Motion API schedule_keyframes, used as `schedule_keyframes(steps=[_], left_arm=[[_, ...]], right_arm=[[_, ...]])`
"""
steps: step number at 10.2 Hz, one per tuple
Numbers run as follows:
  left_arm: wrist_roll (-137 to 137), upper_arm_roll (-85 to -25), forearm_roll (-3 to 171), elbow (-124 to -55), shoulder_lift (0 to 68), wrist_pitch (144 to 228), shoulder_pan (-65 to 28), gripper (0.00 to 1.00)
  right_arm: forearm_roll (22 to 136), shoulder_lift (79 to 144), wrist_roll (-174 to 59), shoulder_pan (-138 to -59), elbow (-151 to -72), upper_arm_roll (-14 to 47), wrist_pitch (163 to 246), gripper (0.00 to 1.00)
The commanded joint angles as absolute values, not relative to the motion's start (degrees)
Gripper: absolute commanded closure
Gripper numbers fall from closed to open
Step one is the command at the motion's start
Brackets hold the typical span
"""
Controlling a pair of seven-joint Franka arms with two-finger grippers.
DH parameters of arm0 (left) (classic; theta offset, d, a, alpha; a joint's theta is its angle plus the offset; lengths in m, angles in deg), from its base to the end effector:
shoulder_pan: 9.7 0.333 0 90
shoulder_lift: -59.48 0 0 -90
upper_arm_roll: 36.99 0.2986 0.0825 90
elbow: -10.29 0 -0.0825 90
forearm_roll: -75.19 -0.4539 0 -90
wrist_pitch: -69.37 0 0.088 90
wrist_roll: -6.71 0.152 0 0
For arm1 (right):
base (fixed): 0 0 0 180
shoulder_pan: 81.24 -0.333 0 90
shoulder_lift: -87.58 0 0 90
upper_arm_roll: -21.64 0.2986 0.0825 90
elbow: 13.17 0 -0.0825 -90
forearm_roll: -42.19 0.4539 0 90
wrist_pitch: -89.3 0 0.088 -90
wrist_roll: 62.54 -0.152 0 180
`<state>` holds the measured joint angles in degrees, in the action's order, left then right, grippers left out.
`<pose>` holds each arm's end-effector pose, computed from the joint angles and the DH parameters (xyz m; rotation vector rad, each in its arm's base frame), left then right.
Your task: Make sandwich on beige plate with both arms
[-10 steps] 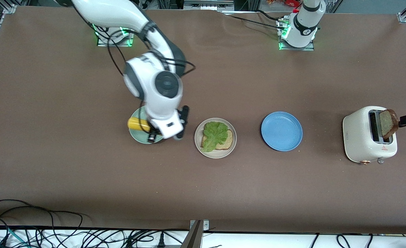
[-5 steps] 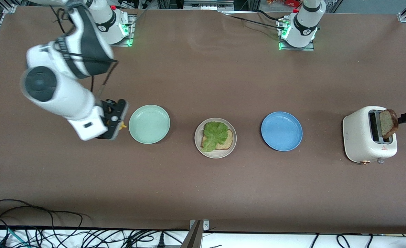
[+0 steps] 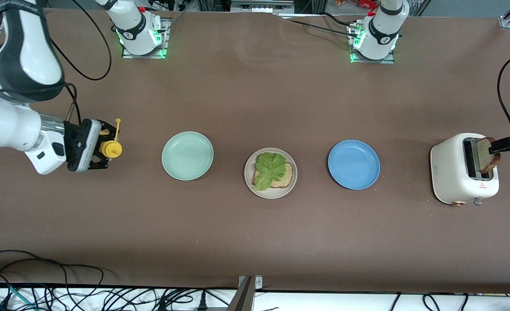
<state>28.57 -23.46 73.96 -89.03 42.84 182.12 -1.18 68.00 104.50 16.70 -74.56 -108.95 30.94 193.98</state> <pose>0.6392 0.2552 0.3197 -3.0767 0.0206 0.1189 0.6845 0.0802 0.3494 -2.1461 -1.5947 -0.2558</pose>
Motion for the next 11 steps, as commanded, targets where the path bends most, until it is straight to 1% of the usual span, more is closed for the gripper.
schedule_keyframes(steps=[1, 2, 3, 4, 5, 6, 8, 11], left_arm=[[29.5, -23.7, 74.9, -98.4, 48.2, 189.1, -0.3, 0.07], [29.5, -23.7, 74.9, -99.9, 48.6, 190.7, 0.3, 0.13], [29.6, -23.7, 74.7, -100.0, 48.7, 190.7, 0.3, 0.41], [29.6, -23.7, 74.6, -100.1, 48.7, 190.7, 0.5, 0.55], [29.6, -23.7, 74.6, -100.1, 48.7, 190.7, 0.7, 0.76], [29.5, -23.7, 74.6, -100.1, 48.7, 190.7, 0.8, 1.00], [29.5, -23.7, 74.5, -100.0, 48.6, 190.7, 0.8, 1.00], [29.5, -23.7, 74.4, -100.0, 48.6, 190.5, 0.8, 1.00]], right_arm=[[80.2, 100.4, 34.9, -70.8, -120.1, 29.6, 197.2, 1.00], [85.1, 100.2, 42.9, -70.4, -123.2, 27.4, 197.1, 1.00], [88.6, 100.1, 50.5, -70.3, -126.0, 25.3, 196.9, 1.00], [91.1, 99.7, 57.6, -70.1, -128.8, 23.5, 196.4, 1.00], [92.6, 99.5, 63.3, -69.5, -131.7, 21.6, 196.1, 1.00], [95.0, 99.8, 69.1, -69.0, -134.2, 19.5, 195.0, 1.00], [99.5, 102.7, 77.8, -67.6, -137.1, 16.6, 192.3, 1.00], [103.6, 109.0, 84.2, -64.7, -137.0, 13.7, 185.1, 1.00]])
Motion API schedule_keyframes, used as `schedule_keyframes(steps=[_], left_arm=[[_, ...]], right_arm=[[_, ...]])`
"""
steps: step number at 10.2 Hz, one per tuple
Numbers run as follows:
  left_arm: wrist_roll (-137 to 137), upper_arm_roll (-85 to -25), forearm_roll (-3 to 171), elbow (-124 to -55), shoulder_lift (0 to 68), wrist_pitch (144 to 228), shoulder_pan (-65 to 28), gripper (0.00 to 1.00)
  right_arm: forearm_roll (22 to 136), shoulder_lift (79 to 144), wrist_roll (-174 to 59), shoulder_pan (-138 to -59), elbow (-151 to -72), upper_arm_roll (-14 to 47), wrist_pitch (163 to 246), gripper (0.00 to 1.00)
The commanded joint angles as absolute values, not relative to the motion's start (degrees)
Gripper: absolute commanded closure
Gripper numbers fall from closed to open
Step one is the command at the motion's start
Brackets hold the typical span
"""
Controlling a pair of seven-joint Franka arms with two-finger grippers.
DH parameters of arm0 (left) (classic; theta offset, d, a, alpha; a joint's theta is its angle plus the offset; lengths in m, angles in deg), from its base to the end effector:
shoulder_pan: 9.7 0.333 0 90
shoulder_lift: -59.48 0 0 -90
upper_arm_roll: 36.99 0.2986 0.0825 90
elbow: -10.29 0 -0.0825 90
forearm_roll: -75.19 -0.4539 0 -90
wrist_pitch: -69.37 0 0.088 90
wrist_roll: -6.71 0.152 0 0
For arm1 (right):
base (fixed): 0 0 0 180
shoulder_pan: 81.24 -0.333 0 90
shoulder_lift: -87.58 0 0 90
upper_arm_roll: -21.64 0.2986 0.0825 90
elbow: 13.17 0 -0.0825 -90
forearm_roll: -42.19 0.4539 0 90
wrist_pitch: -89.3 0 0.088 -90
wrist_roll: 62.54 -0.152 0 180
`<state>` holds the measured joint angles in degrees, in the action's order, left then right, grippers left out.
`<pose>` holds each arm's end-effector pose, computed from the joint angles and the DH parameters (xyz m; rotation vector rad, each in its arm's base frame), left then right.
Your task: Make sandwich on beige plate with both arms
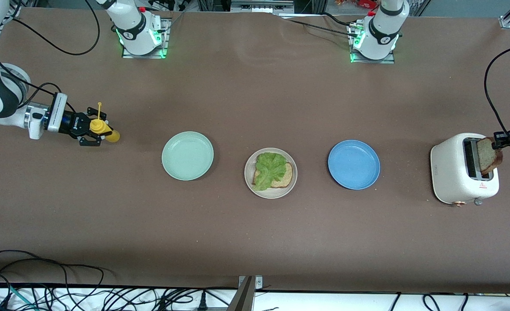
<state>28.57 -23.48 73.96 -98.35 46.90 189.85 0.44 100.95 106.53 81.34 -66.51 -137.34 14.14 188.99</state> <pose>0.6070 0.2661 0.2927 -3.0798 -0.0231 0.0515 0.5275 -0.0957 0.1398 -1.6103 -1.5169 -0.9250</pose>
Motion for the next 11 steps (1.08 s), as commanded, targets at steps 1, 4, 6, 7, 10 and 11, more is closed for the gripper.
schedule_keyframes(steps=[1, 4, 6, 7, 10, 11], left_arm=[[29.5, -23.7, 74.4, -100.0, 48.6, 190.3, 0.8, 1.00], [29.3, -23.9, 74.3, -98.6, 48.3, 188.0, 0.6, 1.00], [29.0, -24.0, 74.2, -94.8, 48.0, 184.4, 0.1, 1.00], [29.1, -24.0, 74.2, -92.6, 47.4, 181.5, -0.1, 1.00], [29.1, -24.2, 74.2, -78.6, 46.6, 164.6, -2.0, 1.00], [29.1, -24.2, 74.6, -74.4, 45.7, 159.8, -3.3, 1.00]], right_arm=[[104.2, 111.9, 86.1, -63.2, -136.7, 13.7, 183.1, 1.00], [104.9, 113.9, 87.7, -63.0, -136.6, 11.5, 182.3, 1.00], [104.8, 114.7, 88.1, -63.0, -136.3, 11.3, 182.4, 1.00], [104.8, 114.8, 88.0, -63.0, -136.3, 11.2, 182.6, 1.00], [103.8, 114.9, 88.1, -63.0, -135.8, 11.2, 184.2, 1.00], [103.8, 115.0, 88.1, -63.0, -135.8, 11.2, 184.4, 0.95]])
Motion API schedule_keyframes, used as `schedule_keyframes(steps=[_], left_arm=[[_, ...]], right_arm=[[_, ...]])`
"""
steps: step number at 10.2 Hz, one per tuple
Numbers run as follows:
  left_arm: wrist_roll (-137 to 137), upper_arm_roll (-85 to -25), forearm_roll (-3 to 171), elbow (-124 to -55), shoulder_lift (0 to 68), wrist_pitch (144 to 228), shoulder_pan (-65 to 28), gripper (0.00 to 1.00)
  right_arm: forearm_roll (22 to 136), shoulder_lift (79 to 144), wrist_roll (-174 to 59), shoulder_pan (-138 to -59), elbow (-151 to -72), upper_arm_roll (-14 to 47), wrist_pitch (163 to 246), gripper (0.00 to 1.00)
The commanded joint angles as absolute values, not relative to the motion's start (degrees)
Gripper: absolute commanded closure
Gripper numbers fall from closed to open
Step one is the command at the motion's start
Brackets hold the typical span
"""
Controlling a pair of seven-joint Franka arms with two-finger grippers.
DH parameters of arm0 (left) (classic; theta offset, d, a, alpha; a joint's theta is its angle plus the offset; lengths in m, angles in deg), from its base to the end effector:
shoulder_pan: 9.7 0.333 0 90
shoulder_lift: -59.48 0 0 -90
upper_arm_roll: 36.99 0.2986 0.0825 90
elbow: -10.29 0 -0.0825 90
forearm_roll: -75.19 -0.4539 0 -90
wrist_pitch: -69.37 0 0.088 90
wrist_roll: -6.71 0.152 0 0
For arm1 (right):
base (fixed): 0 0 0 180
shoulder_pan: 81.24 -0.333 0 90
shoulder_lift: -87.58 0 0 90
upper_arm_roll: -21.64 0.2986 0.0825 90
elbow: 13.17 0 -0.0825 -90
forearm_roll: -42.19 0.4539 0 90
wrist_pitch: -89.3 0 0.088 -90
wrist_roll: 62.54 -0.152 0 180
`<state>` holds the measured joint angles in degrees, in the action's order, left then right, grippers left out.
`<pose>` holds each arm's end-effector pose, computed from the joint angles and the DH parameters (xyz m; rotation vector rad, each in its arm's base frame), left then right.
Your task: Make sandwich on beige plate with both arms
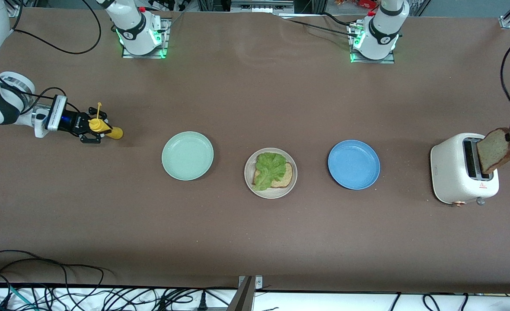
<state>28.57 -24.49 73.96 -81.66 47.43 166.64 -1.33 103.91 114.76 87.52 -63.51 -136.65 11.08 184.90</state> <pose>0.6299 0.2358 0.4201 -3.1139 0.0363 0.2012 0.4900 -0.1337 0.0771 -1.6048 -1.3819 -0.9873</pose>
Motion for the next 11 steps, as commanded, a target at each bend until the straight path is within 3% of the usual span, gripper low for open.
schedule_keyframes(steps=[1, 2, 3, 6, 11], left_arm=[[29.1, -24.5, 75.1, -72.0, 45.2, 156.1, -4.5, 1.00], [29.1, -24.9, 78.1, -71.4, 45.2, 153.9, -5.9, 1.00], [29.0, -25.2, 83.1, -71.4, 45.1, 152.4, -6.8, 1.00], [26.2, -26.7, 93.8, -71.5, 43.0, 150.0, -11.8, 1.00], [23.0, -31.9, 120.1, -71.2, 31.4, 149.5, -14.1, 1.00]], right_arm=[[103.7, 115.1, 88.1, -63.0, -135.8, 11.3, 184.9, 0.81], [103.8, 115.1, 88.1, -63.0, -135.8, 11.2, 185.1, 0.61], [103.7, 115.1, 88.3, -63.0, -135.7, 11.3, 185.0, 0.01], [103.8, 115.0, 89.2, -62.9, -135.6, 11.2, 185.0, 0.00], [102.1, 115.1, 88.5, -62.9, -135.2, 7.0, 184.7, 0.00]])
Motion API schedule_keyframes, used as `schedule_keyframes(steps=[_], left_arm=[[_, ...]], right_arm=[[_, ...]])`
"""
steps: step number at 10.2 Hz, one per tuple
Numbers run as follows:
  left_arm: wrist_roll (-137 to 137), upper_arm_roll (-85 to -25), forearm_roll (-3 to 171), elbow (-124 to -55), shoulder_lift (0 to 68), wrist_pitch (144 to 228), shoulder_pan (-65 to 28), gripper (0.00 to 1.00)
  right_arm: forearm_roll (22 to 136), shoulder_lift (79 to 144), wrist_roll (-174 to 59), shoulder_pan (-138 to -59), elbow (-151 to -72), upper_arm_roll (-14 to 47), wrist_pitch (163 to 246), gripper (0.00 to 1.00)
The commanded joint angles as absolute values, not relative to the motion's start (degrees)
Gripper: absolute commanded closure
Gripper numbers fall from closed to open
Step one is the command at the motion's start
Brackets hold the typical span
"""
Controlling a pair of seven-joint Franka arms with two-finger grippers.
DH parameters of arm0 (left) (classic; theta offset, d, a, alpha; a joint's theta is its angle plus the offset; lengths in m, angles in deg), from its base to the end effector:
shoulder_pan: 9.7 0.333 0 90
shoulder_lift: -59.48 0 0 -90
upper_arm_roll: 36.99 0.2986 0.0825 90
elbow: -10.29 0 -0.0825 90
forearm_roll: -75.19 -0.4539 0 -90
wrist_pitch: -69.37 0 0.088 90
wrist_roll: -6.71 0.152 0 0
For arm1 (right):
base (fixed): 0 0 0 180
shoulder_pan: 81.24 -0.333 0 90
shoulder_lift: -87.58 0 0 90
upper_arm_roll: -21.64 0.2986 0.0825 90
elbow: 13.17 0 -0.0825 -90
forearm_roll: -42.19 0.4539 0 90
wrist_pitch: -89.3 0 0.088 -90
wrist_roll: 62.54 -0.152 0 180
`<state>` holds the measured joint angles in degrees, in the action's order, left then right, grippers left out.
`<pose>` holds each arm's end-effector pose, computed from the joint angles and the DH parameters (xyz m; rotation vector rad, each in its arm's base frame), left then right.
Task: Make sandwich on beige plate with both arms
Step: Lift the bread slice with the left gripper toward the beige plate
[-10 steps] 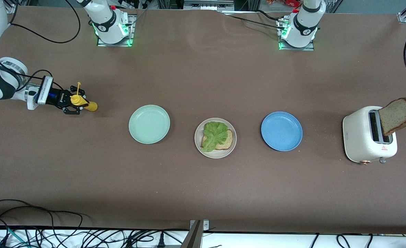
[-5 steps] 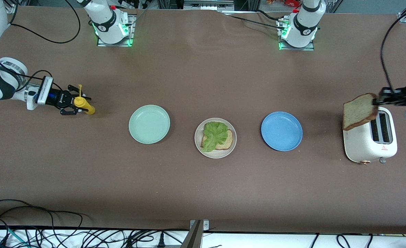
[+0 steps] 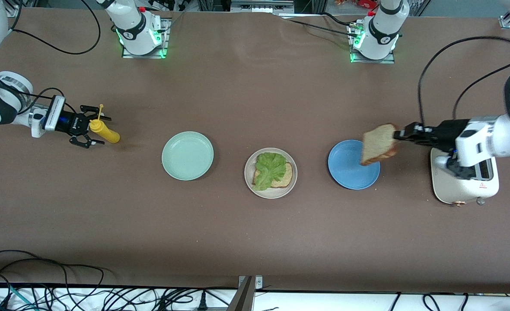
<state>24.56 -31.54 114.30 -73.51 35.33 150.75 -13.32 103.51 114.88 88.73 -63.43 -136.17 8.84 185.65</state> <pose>0.6789 -0.0885 0.3670 2.3824 -0.2637 -0.4137 0.4862 -0.1592 0.0767 -1.6484 -1.4022 -0.9992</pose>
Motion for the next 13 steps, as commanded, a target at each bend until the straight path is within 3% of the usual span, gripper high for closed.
schedule_keyframes(steps=[1, 4, 8, 13], left_arm=[[22.3, -31.9, 125.5, -70.0, 28.0, 149.9, -15.8, 1.00], [18.4, -31.9, 131.9, -66.3, 22.1, 155.6, -20.2, 1.00], [17.3, -31.9, 136.7, -67.1, 20.5, 163.8, -25.9, 1.00], [17.2, -31.9, 138.0, -67.6, 18.7, 171.5, -30.9, 1.00]], right_arm=[[99.5, 115.1, 87.1, -62.9, -134.1, 5.2, 184.6, 0.00], [91.7, 114.5, 77.7, -62.8, -129.5, 2.0, 184.1, 0.00], [80.7, 110.3, 51.8, -62.9, -118.0, 1.7, 178.3, 0.00], [66.0, 102.1, 15.1, -63.0, -107.9, 7.7, 173.1, 0.00]])
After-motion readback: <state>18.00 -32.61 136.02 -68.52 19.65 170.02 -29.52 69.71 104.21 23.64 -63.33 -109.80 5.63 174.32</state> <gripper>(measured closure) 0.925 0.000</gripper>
